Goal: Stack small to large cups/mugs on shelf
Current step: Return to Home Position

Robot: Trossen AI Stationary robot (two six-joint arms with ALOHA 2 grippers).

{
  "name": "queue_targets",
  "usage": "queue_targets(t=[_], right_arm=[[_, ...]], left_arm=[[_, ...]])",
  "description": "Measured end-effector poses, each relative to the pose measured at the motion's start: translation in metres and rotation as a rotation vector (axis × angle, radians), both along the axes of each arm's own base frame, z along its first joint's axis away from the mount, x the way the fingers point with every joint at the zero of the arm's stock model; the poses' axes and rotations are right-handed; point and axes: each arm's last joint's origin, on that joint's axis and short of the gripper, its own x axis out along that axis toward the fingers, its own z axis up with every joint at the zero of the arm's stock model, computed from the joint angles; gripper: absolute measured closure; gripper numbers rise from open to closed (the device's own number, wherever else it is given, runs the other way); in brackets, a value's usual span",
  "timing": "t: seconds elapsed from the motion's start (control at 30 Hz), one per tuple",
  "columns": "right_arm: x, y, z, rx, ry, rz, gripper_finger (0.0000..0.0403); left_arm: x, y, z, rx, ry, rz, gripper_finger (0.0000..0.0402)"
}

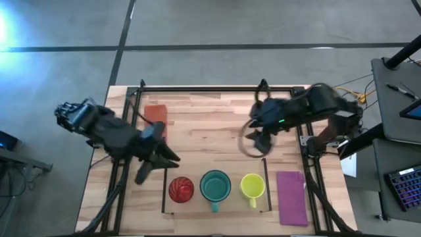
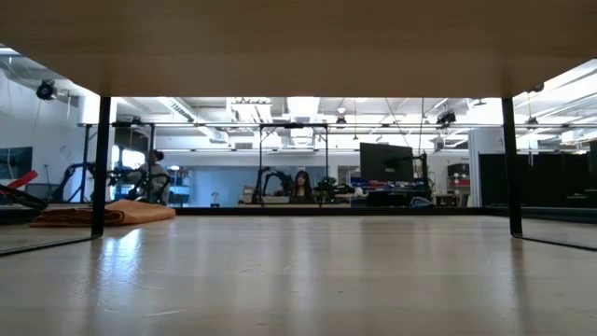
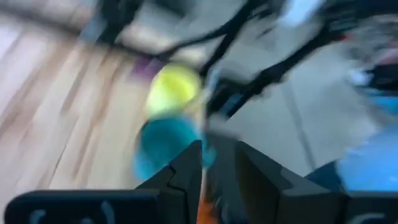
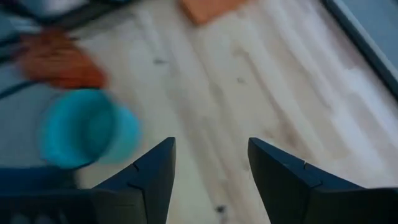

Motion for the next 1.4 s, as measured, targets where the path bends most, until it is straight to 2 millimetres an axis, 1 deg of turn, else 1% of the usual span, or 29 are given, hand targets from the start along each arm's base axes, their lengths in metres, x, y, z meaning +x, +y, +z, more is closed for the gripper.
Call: queue_targets(t=[0.07,0.1,0.13,0.17,0.2,0.27,0.33,0.4,0.43,0.47,0.5,0.57,0.63,0.67,0.73,0.8,0.9,1.0,1.07,1.2,1.3,1.4], right_arm=[[-0.012,0.007,0.017,0.028,-0.12,0.144,0.0209],[-0.017,0.012,0.027,0.038,-0.21,0.18,0.0209],[-0.022,0.017,0.036,0.046,-0.303,0.214,0.0209],[-0.029,0.023,0.044,0.046,-0.387,0.264,0.0209],[-0.035,0.031,0.048,0.039,-0.455,0.313,0.0209],[-0.039,0.05,0.047,0.019,-0.566,0.389,0.0209],[-0.036,0.066,0.036,0.013,-0.652,0.428,0.0209],[-0.031,0.07,0.016,0.007,-0.691,0.455,0.0209],[-0.031,0.064,0.006,-0.004,-0.684,0.457,0.0209],[-0.036,0.052,-0.002,-0.012,-0.679,0.443,0.0209],[-0.044,0.037,-0.004,-0.013,-0.695,0.416,0.0209],[-0.075,0.005,-0.003,-0.018,-0.762,0.358,0.0209],[-0.105,-0.016,-0.006,-0.02,-0.822,0.311,0.0209],[-0.118,-0.023,-0.011,-0.02,-0.856,0.285,0.0209],[-0.133,-0.03,-0.029,-0.026,-0.884,0.267,0.0209],[-0.143,-0.032,-0.048,-0.033,-0.941,0.262,0.0209],[-0.15,-0.033,-0.08,-0.014,-1.016,0.235,0.0209],[-0.149,-0.033,-0.119,0.012,-1.0,0.221,0.0209],[-0.146,-0.034,-0.143,0.008,-0.985,0.203,0.0209],[-0.158,-0.037,-0.178,0.006,-1.002,0.137,0.0209],[-0.166,-0.04,-0.21,0.015,-0.972,0.067,0.0209],[-0.177,-0.042,-0.231,0.045,-1.021,0.036,0.0209]], left_arm=[[-0.002,-0.003,0.013,0.071,-0.195,-0.101,0.0323],[-0.003,-0.007,0.018,0.14,-0.313,-0.198,0.0323],[-0.002,-0.012,0.018,0.172,-0.406,-0.277,0.0323],[0.001,-0.016,0.015,0.166,-0.491,-0.344,0.0323],[0.004,-0.019,0.009,0.159,-0.552,-0.402,0.0323],[0.015,-0.023,-0.017,0.162,-0.589,-0.459,0.0323],[0.024,-0.017,-0.044,0.159,-0.622,-0.445,0.0323],[0.028,0.0,-0.063,0.168,-0.707,-0.458,0.0323],[0.026,0.013,-0.065,0.174,-0.785,-0.479,0.0323],[0.02,0.027,-0.067,0.181,-0.837,-0.491,0.0323],[0.012,0.042,-0.07,0.187,-0.843,-0.479,0.0323],[0.0,0.068,-0.077,0.22,-0.825,-0.39,0.0323],[-0.011,0.089,-0.086,0.253,-0.787,-0.306,0.0323],[-0.016,0.097,-0.091,0.245,-0.771,-0.277,0.0323],[-0.026,0.11,-0.106,0.205,-0.725,-0.244,0.0323],[-0.037,0.116,-0.123,0.163,-0.714,-0.216,0.0323],[-0.048,0.115,-0.154,0.097,-0.732,-0.135,0.0323],[-0.056,0.116,-0.19,0.088,-0.718,-0.022,0.0323],[-0.061,0.117,-0.211,0.083,-0.71,0.03,0.0323],[-0.072,0.115,-0.248,0.066,-0.673,0.072,0.0323],[-0.079,0.114,-0.278,0.006,-0.623,0.087,0.0323],[-0.084,0.113,-0.31,-0.061,-0.552,0.101,0.0323]])
